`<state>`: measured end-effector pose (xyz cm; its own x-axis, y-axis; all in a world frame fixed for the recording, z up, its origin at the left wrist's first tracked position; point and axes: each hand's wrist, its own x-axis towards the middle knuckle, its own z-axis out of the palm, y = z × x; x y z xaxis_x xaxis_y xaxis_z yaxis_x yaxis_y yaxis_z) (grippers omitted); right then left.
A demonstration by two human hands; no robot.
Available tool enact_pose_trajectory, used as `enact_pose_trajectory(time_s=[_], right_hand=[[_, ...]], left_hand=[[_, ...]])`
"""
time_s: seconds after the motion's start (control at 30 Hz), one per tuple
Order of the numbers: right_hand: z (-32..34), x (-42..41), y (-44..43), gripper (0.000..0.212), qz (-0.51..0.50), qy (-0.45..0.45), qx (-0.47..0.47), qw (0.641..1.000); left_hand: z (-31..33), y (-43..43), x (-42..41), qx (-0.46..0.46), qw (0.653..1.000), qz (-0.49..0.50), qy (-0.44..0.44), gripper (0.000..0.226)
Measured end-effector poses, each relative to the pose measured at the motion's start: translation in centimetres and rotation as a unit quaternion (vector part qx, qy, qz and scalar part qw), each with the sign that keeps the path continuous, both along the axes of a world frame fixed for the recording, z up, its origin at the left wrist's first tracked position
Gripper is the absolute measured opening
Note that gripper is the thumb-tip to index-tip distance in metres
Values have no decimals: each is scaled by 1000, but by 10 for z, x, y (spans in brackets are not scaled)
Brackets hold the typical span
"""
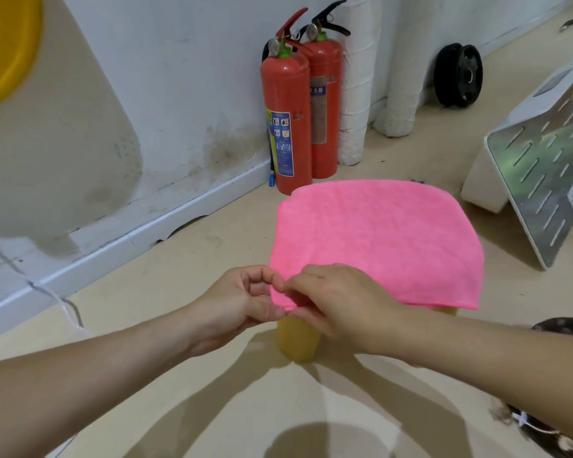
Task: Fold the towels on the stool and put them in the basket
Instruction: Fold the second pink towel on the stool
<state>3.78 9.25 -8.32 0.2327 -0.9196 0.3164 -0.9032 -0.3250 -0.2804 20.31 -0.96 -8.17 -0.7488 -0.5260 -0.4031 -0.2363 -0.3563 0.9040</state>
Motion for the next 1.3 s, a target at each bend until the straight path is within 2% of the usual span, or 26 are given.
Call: enact_pose_trajectory(time_s=[0.07,0.17,0.23,0.33,0.5,0.53,0.63,0.73,0.87,1.03,1.17,1.23,1.3], right_hand=[[3,-3,1,25,-9,-46,29,998],[4,-4,3,23,-23,-47,21,998],[2,-2,3,19,-29,-23,19,999],[-1,4,2,11,-49,50,-35,997],[-4,11,0,48,-52,39,-123,990],[-4,12,0,46,-52,47,-132,989],[-6,10,0,22,-53,82,-139,985],[-8,9,1,20,-44,104,-150,982],[-4,10,3,12,-60,123,-134,981],[7,-4,4,35,-137,178,-64,972],[4,-3,11,40,-140,151,-32,978],[4,-1,15,44,-139,172,-17,975],[3,-1,15,39,-147,199,-14,969]], left_hand=[[1,2,1,1,1000,-2,3,33],[5,5,0,-8,1000,1,-7,35],[8,7,-1,-14,1000,5,-20,33],[12,9,-2,-7,999,16,-28,28],[15,11,-3,12,998,49,-23,25],[16,11,-3,18,998,56,-21,25],[17,12,-2,32,997,73,-13,30],[18,14,-4,49,995,88,-4,26],[21,17,-5,17,995,97,-10,9],[26,19,-6,-15,995,96,-26,22],[34,16,-7,-18,994,109,-6,24],[40,12,-9,2,993,115,15,20],[45,9,-9,18,996,86,26,19]])
